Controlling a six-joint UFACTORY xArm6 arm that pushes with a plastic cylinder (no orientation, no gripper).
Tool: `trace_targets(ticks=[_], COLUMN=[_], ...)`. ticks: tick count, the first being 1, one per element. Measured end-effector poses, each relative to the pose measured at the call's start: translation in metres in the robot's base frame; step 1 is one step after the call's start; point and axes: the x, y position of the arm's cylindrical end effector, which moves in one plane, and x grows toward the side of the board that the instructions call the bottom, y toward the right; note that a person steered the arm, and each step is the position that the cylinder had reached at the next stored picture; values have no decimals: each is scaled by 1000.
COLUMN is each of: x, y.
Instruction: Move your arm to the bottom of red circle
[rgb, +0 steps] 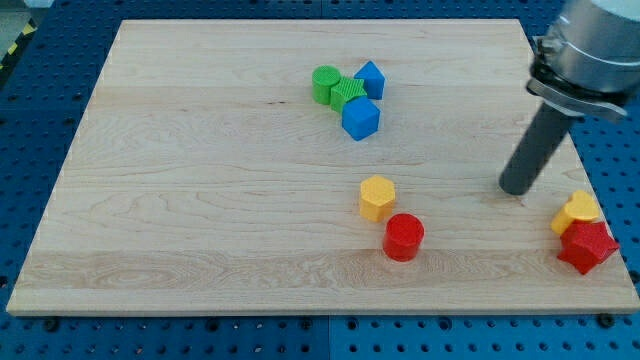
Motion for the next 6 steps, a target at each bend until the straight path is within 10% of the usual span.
trace_targets(ticks=[6], x=[14], y=[-45])
